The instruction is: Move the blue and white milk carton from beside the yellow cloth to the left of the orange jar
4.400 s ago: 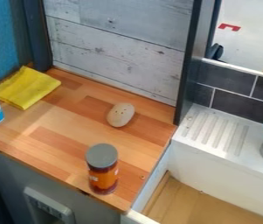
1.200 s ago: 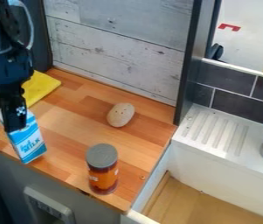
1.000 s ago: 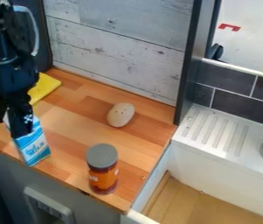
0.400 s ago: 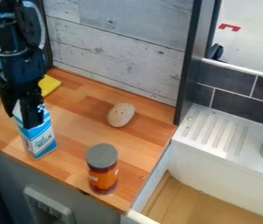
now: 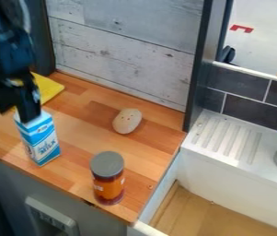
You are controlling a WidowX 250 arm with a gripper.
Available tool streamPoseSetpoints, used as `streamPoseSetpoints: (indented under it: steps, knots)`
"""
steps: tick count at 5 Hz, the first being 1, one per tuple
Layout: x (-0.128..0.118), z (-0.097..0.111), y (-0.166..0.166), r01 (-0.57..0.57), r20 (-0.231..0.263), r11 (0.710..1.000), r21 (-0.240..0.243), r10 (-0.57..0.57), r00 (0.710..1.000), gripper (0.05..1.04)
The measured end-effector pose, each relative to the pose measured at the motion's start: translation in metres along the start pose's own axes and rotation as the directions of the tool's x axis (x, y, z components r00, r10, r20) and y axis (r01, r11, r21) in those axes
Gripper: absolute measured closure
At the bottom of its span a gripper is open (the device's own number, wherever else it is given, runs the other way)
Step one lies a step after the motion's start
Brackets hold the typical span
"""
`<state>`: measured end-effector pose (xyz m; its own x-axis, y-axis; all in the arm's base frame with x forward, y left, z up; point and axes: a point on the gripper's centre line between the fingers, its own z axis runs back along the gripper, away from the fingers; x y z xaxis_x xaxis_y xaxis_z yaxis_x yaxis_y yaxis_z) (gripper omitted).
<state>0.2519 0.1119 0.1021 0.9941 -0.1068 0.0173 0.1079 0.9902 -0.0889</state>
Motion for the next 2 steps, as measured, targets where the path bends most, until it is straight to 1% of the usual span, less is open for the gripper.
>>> streamPoseSetpoints:
  steps: [1,2]
  knots:
    - [-0.013,0.052,0.009,-0.037,0.068,0.999,-0.025,0.039,0.997,0.083]
    - [-0.028,0.088,0.032,-0.067,0.096,0.997,-0.031,0.069,0.993,0.083]
